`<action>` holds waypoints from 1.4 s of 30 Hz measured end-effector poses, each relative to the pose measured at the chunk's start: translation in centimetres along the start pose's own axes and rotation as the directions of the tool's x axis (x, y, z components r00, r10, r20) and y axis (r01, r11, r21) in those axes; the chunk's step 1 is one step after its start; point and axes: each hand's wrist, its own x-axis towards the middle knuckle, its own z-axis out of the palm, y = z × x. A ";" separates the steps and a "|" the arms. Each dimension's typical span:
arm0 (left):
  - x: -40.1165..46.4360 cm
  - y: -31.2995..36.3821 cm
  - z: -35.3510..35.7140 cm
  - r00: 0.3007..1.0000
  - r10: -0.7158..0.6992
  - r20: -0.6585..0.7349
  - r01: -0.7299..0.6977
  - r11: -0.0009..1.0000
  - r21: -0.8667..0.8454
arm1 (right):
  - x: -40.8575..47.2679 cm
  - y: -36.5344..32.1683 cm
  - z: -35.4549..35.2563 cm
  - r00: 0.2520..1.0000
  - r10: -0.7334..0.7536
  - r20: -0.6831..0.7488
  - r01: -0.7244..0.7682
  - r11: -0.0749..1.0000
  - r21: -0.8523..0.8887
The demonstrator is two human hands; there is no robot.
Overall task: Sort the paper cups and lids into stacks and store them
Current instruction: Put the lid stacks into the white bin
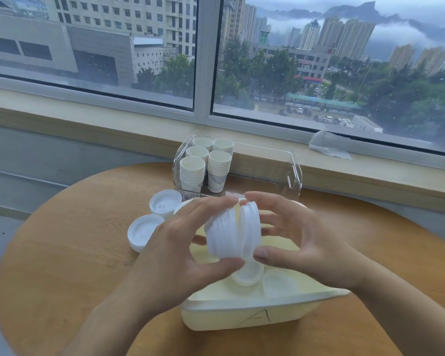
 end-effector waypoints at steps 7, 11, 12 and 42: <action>-0.1 0.4 -0.1 0.998 0.019 0.053 -0.020 1.000 0.016 | 0.0 -0.2 0.5 1.000 -0.018 0.011 0.019 0.995 -0.097; -0.2 0.5 0.0 0.997 0.047 0.064 -0.050 0.998 0.040 | 0.2 -0.3 0.6 0.999 -0.021 0.035 0.024 0.994 -0.103; -0.2 0.5 0.1 0.996 0.054 0.065 -0.057 0.997 0.046 | 0.3 -0.4 0.6 0.999 -0.024 0.036 0.027 0.995 -0.100; -0.4 -2.0 -0.1 1.000 -0.008 0.015 0.006 0.988 0.157 | 5.1 6.9 1.0 0.815 0.389 0.429 0.153 0.570 -0.808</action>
